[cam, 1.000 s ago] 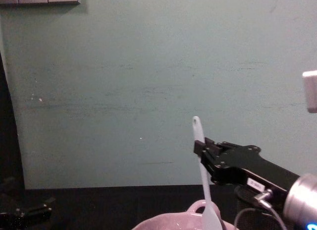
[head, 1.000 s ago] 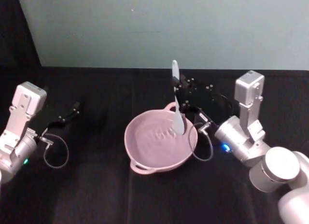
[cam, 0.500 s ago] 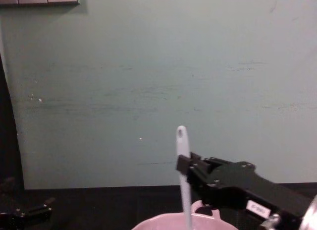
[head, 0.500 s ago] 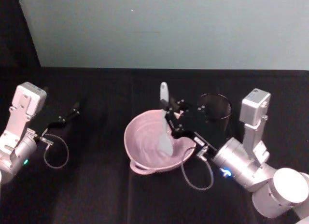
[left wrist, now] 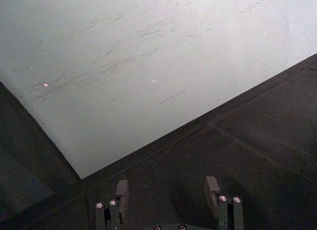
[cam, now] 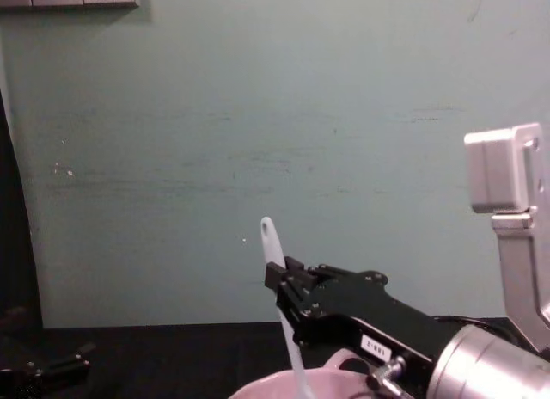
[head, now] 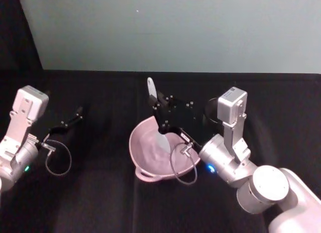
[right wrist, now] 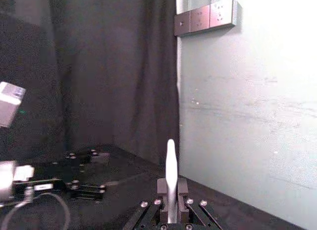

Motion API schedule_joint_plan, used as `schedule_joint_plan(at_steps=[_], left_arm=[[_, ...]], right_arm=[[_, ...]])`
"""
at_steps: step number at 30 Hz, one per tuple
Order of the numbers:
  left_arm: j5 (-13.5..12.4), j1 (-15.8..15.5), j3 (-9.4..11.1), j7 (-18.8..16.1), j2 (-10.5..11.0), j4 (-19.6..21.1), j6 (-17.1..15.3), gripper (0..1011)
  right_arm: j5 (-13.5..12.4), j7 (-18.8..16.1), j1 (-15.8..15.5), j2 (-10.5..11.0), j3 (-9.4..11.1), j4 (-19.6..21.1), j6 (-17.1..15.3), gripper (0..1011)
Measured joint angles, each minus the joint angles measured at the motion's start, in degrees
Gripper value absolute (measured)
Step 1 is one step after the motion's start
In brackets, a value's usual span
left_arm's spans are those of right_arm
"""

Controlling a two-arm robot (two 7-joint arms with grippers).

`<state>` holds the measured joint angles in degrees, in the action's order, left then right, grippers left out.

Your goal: Use the one hand to pick up the spoon and stir the clear water in the bowl.

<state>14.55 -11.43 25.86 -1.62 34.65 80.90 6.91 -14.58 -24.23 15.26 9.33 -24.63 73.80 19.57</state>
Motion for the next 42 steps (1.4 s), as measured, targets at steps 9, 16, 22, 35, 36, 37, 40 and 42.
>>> schedule_joint_plan(at_steps=[9, 16, 22, 35, 36, 37, 40, 42], left_arm=[[0.0, 0.0, 0.0, 0.0, 0.0, 0.0, 0.0, 1011], [0.0, 0.0, 0.0, 0.0, 0.0, 0.0, 0.0, 1011], [0.0, 0.0, 0.0, 0.0, 0.0, 0.0, 0.0, 1011], [0.0, 0.0, 0.0, 0.0, 0.0, 0.0, 0.0, 1011], [0.0, 0.0, 0.0, 0.0, 0.0, 0.0, 0.0, 1011], [0.0, 0.0, 0.0, 0.0, 0.0, 0.0, 0.0, 1011], [0.0, 0.0, 0.0, 0.0, 0.0, 0.0, 0.0, 1011], [0.0, 0.0, 0.0, 0.0, 0.0, 0.0, 0.0, 1011]], right_arm=[[4.3, 2.9, 1.2, -0.2, 2.1, -2.6, 3.4, 123], [3.5, 1.4, -2.1, 2.3, 4.0, 1.2, 2.9, 123], [-0.9, -2.0, -5.7, 4.2, 4.5, 7.0, -0.8, 123], [-5.2, -4.2, -4.3, 2.5, 1.0, 6.8, -4.7, 123], [-4.9, -3.8, -3.5, 1.9, 0.6, 5.7, -4.5, 123], [-4.7, -3.5, -3.1, 1.5, 0.5, 5.0, -4.3, 123], [-3.4, -2.2, -0.8, 0.1, 0.1, 1.7, -2.9, 123], [-2.7, -1.5, 0.3, -0.6, 0.1, -0.1, -2.2, 124]])
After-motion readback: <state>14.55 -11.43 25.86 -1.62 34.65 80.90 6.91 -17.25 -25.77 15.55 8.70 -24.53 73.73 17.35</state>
